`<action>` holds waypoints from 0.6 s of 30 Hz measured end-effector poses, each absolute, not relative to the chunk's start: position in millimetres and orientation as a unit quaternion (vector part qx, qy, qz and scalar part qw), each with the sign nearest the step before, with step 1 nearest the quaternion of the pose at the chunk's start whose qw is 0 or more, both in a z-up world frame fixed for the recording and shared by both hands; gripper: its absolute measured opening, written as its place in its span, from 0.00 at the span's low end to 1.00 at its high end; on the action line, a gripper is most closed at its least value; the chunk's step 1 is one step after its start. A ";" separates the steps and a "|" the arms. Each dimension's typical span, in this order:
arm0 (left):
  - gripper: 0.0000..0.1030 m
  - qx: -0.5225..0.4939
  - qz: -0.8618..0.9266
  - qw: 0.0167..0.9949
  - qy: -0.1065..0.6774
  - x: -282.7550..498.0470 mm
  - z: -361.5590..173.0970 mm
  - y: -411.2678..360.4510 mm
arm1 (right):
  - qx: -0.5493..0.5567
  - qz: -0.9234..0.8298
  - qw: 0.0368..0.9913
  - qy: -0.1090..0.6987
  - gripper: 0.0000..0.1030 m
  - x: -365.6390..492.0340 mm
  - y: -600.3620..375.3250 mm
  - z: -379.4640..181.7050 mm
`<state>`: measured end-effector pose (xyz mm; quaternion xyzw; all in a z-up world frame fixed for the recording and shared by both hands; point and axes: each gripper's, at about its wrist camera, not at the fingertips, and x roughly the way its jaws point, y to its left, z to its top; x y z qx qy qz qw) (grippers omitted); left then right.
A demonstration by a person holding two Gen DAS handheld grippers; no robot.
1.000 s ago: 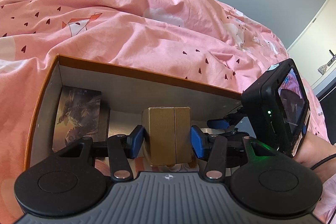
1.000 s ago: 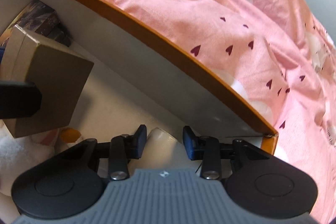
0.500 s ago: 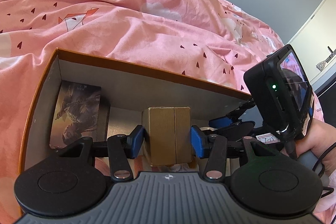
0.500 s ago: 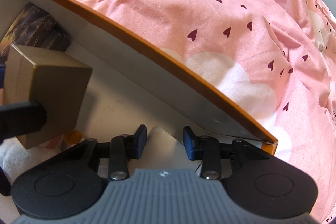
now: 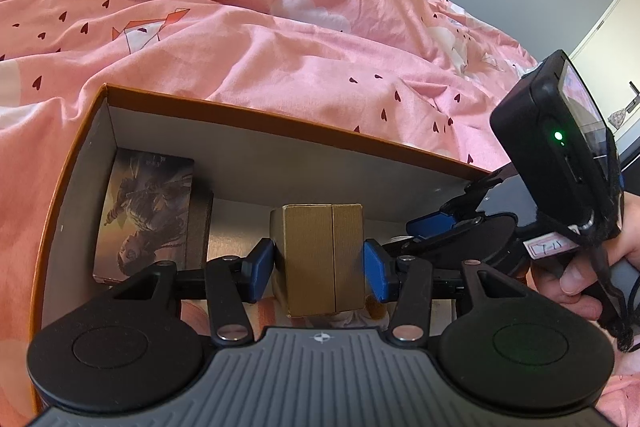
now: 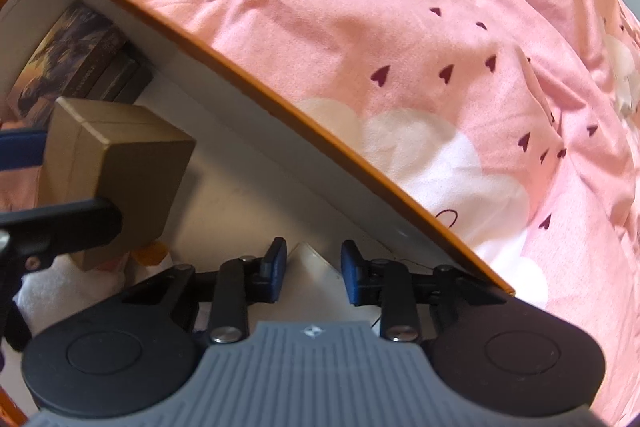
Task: Organize objects
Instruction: 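Lower the white case into the box with the right tool while the left tool lowers the tan box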
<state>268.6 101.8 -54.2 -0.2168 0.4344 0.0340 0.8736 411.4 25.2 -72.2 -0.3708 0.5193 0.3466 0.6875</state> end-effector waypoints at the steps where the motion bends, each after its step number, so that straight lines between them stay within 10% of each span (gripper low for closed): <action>1: 0.54 -0.215 0.034 0.874 0.435 268.9 -54.6 101.0 | -0.387 0.359 0.677 0.512 0.30 407.1 26.0 -71.7; 18: 0.54 -0.178 -0.010 0.887 0.426 272.2 -40.6 81.8 | -0.391 0.399 0.682 0.471 0.32 376.4 -2.4 -49.6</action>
